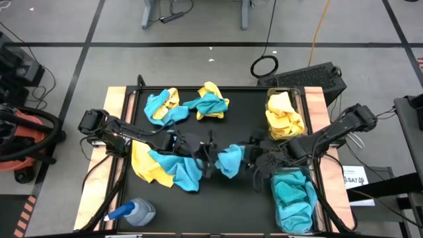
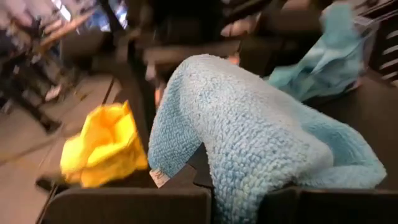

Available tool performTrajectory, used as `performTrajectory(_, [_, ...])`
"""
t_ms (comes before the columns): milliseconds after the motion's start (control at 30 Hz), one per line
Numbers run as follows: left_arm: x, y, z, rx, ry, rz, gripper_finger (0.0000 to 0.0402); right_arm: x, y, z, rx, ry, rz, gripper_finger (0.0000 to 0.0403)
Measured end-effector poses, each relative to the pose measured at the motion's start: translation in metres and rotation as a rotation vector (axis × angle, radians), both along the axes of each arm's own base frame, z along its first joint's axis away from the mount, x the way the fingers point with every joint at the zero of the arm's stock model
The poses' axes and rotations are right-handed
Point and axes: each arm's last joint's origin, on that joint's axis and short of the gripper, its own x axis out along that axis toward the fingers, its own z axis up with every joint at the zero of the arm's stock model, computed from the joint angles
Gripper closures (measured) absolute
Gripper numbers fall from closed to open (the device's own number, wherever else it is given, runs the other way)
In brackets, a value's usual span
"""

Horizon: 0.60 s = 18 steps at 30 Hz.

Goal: Sort microfiber towel by color & place in baskets
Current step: Put the blue towel into the bottom transparent bin

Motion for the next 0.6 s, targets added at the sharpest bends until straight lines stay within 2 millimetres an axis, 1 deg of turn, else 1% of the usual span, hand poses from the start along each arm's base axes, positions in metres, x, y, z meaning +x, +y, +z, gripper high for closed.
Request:
performTrajectory(200, [-0.001, -0.011, 0.005, 0.049, -0.061, -0.088, 0.0385, 0.013, 0.003, -0.005, 0.008, -0.022, 0.036, 0.0092])
performTrajectory(267, [-0.001, -0.013, 0.005, 0.051, -0.062, -0.100, 0.0385, 0.017, 0.004, -0.007, -0.004, -0.031, 0.049, 0.0101])
performTrajectory(333, [-0.001, -0.014, 0.005, 0.047, -0.058, -0.113, 0.0385, 0.019, 0.006, -0.007, -0.013, -0.041, 0.061, 0.0118])
performTrajectory(467, [-0.002, -0.015, 0.004, 0.037, -0.048, -0.156, 0.0384, 0.020, 0.006, -0.006, -0.015, -0.059, 0.065, 0.0177])
performTrajectory(600, [-0.003, -0.019, 0.004, 0.035, -0.050, -0.173, 0.0378, 0.021, 0.006, -0.004, -0.022, -0.069, 0.076, 0.0268])
